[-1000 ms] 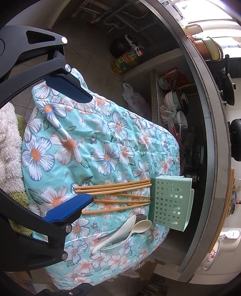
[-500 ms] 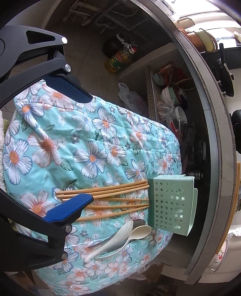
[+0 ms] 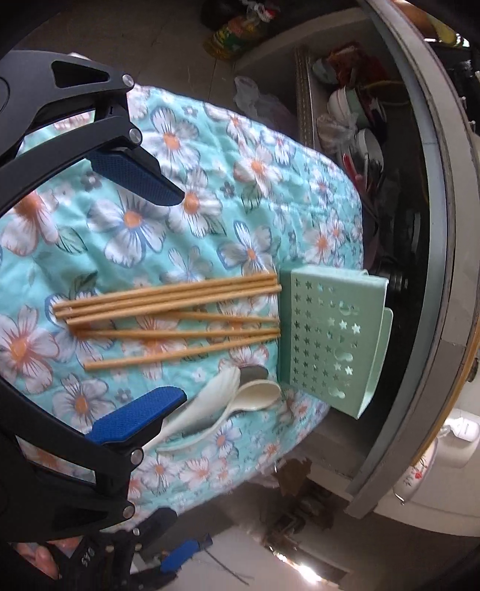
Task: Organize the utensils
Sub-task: 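Move the right gripper onto the white rice paddle and close on it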
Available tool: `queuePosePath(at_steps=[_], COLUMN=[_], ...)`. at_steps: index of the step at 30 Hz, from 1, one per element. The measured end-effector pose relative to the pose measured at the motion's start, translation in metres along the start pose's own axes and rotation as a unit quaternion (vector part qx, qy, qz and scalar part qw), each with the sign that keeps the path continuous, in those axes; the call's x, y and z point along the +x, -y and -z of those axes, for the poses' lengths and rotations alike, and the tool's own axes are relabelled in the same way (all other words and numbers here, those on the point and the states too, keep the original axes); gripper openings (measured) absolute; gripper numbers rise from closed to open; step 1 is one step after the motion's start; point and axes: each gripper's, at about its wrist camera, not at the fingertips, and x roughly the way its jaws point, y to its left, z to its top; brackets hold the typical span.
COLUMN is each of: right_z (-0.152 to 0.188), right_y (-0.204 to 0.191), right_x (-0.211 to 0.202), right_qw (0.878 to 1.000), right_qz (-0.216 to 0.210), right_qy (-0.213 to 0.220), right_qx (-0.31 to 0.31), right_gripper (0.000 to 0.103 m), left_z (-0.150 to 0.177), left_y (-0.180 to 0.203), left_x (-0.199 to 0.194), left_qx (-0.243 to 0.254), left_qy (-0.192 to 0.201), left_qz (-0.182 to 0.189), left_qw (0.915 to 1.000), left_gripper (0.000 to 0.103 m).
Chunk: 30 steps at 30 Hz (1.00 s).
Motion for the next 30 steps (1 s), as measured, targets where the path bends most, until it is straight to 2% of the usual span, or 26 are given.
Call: queuePosePath(at_steps=[4, 8, 11, 13, 16, 24, 26, 30], right_z=[-0.004, -0.005, -0.003, -0.002, -0.001, 0.009, 0.012, 0.006], right_y=[0.002, -0.004, -0.019, -0.029, -0.04, -0.049, -0.049, -0.042], right_x=[0.014, 0.031, 0.047, 0.057, 0.071, 0.099, 0.103, 0.103], right_qw=[1.0, 0.998, 0.994, 0.991, 0.986, 0.978, 0.976, 0.977], right_qz=[-0.006, -0.062, -0.091, -0.108, -0.125, -0.103, -0.102, -0.114], right_qy=[-0.005, -0.025, -0.048, -0.064, -0.086, -0.151, -0.164, -0.168], right_qx=[-0.005, -0.012, -0.035, -0.051, -0.075, -0.105, -0.103, -0.066], right_gripper=[0.097, 0.096, 0.078, 0.062, 0.049, 0.027, 0.02, 0.019], left_z=[-0.01, -0.015, -0.013, -0.011, -0.009, -0.009, -0.008, -0.007], left_y=[0.005, 0.01, 0.011, 0.011, 0.011, 0.015, 0.017, 0.016], left_x=[0.02, 0.039, 0.049, 0.054, 0.057, 0.057, 0.057, 0.062], left_qx=[-0.014, -0.02, -0.022, -0.018, -0.009, 0.013, 0.017, 0.014], left_qy=[-0.011, -0.018, -0.018, -0.019, -0.02, -0.006, -0.005, -0.014], left_qz=[0.04, 0.051, 0.061, 0.06, 0.064, 0.096, 0.104, 0.122], left_qw=[0.999, 0.9983, 0.9977, 0.9979, 0.9977, 0.9953, 0.9944, 0.9923], left_gripper=[0.095, 0.095, 0.095, 0.095, 0.095, 0.094, 0.09, 0.075])
